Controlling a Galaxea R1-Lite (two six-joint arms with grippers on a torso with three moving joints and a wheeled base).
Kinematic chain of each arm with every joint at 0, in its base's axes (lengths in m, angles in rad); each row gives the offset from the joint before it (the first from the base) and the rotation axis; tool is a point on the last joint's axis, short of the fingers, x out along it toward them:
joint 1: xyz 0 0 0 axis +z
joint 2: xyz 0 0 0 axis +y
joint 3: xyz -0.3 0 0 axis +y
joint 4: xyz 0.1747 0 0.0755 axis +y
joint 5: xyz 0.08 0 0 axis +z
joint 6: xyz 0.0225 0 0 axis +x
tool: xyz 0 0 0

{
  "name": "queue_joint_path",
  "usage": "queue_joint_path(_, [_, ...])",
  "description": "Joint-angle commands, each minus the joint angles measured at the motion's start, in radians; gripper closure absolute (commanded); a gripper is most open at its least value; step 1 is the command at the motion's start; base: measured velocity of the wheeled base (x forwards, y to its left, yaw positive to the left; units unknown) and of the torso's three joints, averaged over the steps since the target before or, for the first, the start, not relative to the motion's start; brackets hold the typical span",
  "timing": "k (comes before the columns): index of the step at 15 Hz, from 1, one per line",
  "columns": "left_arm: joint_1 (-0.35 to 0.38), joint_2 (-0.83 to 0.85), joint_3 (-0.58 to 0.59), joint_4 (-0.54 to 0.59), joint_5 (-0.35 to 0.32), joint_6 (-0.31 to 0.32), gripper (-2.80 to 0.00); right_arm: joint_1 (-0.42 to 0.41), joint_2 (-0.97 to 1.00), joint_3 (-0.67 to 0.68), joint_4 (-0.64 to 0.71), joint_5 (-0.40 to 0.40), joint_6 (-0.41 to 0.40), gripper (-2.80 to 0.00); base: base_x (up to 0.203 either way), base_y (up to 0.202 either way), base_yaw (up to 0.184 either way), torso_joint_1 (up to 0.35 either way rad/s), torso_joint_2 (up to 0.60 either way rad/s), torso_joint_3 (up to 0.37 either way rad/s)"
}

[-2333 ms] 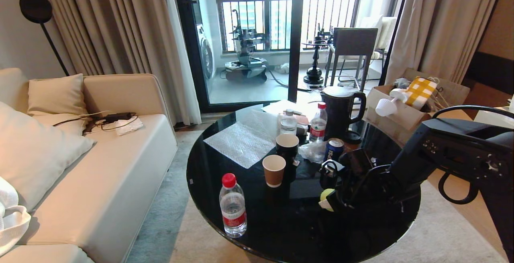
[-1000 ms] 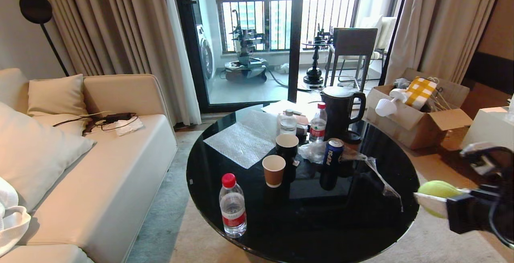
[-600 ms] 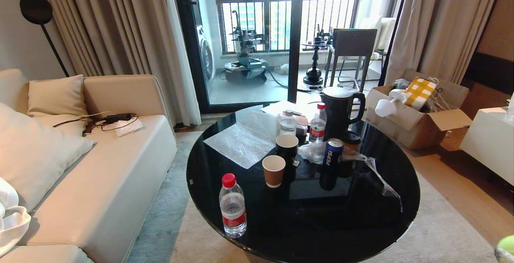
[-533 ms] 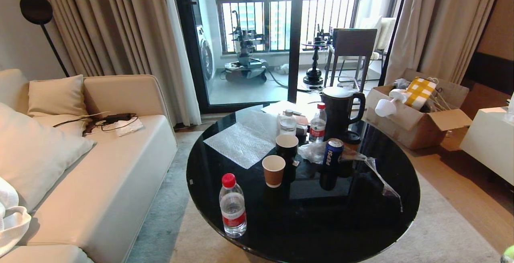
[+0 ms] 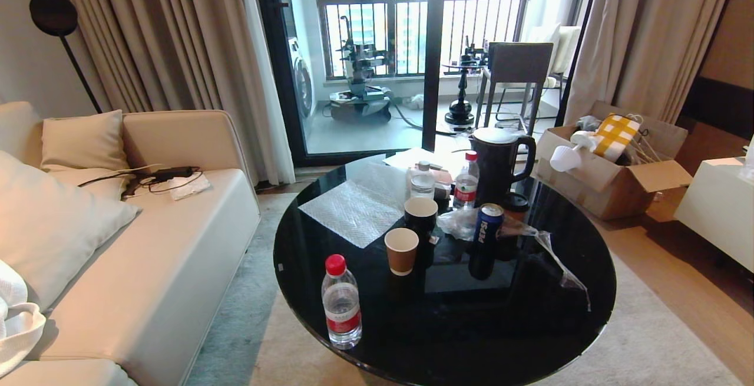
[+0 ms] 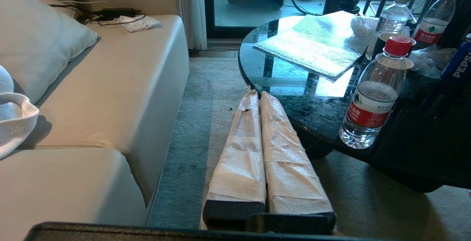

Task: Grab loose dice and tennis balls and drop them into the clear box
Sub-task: Put the ball in the box

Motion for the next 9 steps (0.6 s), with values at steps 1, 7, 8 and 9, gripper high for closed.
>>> queue_joint_path(1, [0.0, 0.0, 0.0, 0.0, 0.0, 0.0, 0.0, 0.0, -0.002, 0.005, 0.005, 0.001, -0.001, 0.0, 0.0, 0.0, 0.0, 0.0, 0.0, 0.0])
queue_joint_path(7, [0.0, 0.0, 0.0, 0.0, 0.0, 0.0, 0.0, 0.0, -0.002, 0.005, 0.005, 0.001, -0.001, 0.0, 0.0, 0.0, 0.0, 0.0, 0.0, 0.0])
queue_joint_path(8, [0.0, 0.0, 0.0, 0.0, 0.0, 0.0, 0.0, 0.0, -0.003, 0.005, 0.006, -0.002, -0.011, 0.0, 0.0, 0.0, 0.0, 0.0, 0.0, 0.0])
queue_joint_path(9, [0.0, 0.0, 0.0, 0.0, 0.0, 0.0, 0.0, 0.0, -0.003, 0.005, 0.007, -0.002, -0.011, 0.0, 0.0, 0.0, 0.0, 0.0, 0.0, 0.0])
